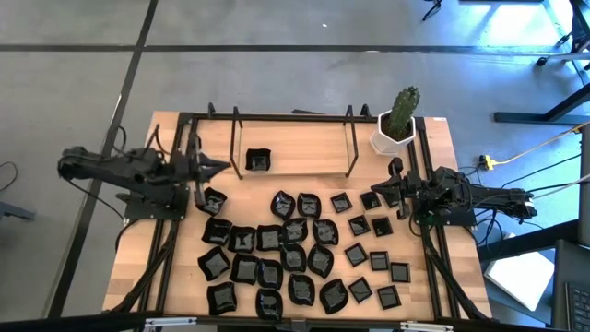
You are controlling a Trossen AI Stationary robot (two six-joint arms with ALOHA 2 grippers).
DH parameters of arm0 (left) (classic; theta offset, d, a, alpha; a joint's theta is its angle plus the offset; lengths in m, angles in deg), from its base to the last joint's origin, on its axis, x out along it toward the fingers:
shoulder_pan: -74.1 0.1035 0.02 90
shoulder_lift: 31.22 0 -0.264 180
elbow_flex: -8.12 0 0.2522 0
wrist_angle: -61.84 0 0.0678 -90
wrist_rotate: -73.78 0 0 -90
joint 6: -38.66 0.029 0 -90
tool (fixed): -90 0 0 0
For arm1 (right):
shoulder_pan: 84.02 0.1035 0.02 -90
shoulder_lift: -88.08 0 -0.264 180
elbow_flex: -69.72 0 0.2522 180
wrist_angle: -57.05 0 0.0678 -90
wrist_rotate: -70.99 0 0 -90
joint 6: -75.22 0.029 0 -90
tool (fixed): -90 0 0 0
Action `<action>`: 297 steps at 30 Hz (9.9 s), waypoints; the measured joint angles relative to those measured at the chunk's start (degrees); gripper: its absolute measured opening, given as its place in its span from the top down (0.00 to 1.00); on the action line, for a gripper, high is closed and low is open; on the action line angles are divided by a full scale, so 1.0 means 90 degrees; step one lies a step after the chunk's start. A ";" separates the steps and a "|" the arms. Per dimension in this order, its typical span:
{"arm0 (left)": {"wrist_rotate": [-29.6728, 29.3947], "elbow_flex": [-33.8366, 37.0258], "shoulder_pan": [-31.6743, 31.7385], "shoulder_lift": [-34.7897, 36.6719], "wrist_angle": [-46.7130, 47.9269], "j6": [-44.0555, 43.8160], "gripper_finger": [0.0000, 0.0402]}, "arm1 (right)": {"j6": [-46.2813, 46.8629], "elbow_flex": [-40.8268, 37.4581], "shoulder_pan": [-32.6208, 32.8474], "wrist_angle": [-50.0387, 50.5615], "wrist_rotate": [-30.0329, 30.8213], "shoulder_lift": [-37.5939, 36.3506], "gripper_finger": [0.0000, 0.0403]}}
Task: Pick & Place Mini shaped plates
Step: Put the black leaf-shaped plate on the shelf, then put the black square plate on the shelf
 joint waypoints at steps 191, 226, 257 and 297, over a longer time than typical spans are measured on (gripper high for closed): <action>0.2392 0.2253 0.1484 -0.0074 -0.1836 0.0066 0.98 | -0.1889 1.1516 -0.0984 0.6803 0.0558 1.2079 0.99; 0.2120 0.2253 0.1484 -0.0075 -0.1766 0.0397 0.99 | -0.2678 1.1514 -0.2072 0.5654 0.0884 1.3542 0.94; 0.2130 0.2253 0.1484 -0.0074 -0.1761 0.0404 0.99 | -0.2330 1.2847 -0.2042 0.7024 0.1309 1.3549 0.62; 0.2127 0.2253 0.1484 -0.0074 -0.1669 0.0296 0.98 | -0.1095 1.0374 0.2569 0.6061 0.3064 0.7868 0.99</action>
